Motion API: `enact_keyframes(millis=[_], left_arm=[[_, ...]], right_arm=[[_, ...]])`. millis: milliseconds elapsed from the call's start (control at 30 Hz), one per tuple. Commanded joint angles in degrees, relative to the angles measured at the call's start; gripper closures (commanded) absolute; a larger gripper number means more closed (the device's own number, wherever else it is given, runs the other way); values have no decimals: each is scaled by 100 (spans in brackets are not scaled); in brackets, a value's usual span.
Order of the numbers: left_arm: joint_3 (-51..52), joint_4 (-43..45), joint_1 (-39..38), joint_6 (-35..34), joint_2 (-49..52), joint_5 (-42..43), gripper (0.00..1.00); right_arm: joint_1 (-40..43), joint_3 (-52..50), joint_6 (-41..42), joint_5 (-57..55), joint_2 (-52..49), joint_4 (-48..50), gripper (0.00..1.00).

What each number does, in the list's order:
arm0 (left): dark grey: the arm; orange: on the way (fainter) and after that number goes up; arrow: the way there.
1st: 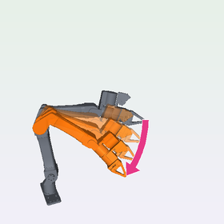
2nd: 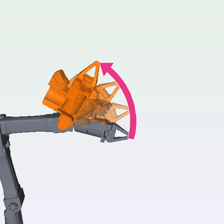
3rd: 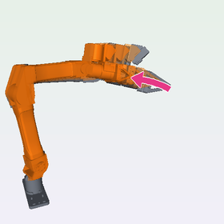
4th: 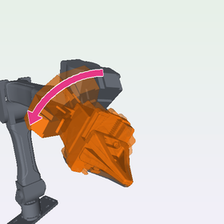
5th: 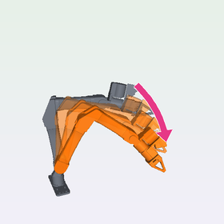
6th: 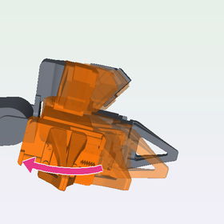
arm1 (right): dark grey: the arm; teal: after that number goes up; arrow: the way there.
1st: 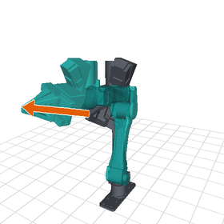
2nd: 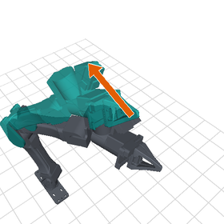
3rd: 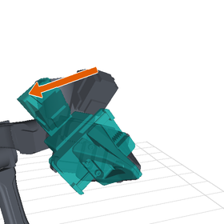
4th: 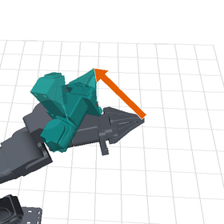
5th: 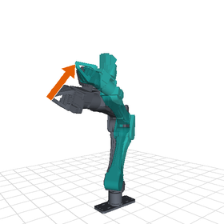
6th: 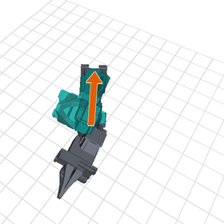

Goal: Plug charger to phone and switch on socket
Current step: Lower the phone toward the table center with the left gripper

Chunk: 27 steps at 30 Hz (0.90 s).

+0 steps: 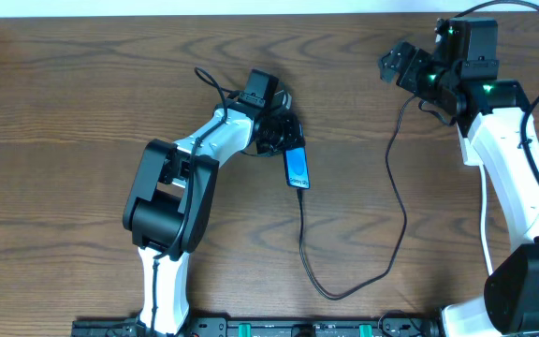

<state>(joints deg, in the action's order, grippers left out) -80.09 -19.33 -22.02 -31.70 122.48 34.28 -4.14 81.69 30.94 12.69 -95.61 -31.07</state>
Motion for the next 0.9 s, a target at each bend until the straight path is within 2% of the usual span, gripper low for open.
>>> enact_keyframes(millis=[0, 267, 433, 667, 733, 833, 867], left_arm=[[-74, 20, 2, -313, 4, -109, 92], [-74, 15, 2, -310, 7, -179, 92], [-74, -4, 2, -310, 7, -179, 76], [-74, -28, 2, -310, 7, -179, 71], [-74, -28, 2, -310, 7, -195, 66], [-74, -35, 2, -308, 7, -205, 52], [-74, -52, 2, -310, 7, -227, 51]], right_arm=[[-46, -15, -85, -79, -13, -4, 1], [-46, -17, -85, -79, -13, -4, 1], [-46, -33, -85, -79, -13, -4, 1], [-46, -87, -85, -76, -15, -7, 1], [-46, -87, -85, -76, -17, -7, 1], [-46, -87, -85, -76, -20, -7, 1], [-46, -87, -85, -76, -20, -9, 1]])
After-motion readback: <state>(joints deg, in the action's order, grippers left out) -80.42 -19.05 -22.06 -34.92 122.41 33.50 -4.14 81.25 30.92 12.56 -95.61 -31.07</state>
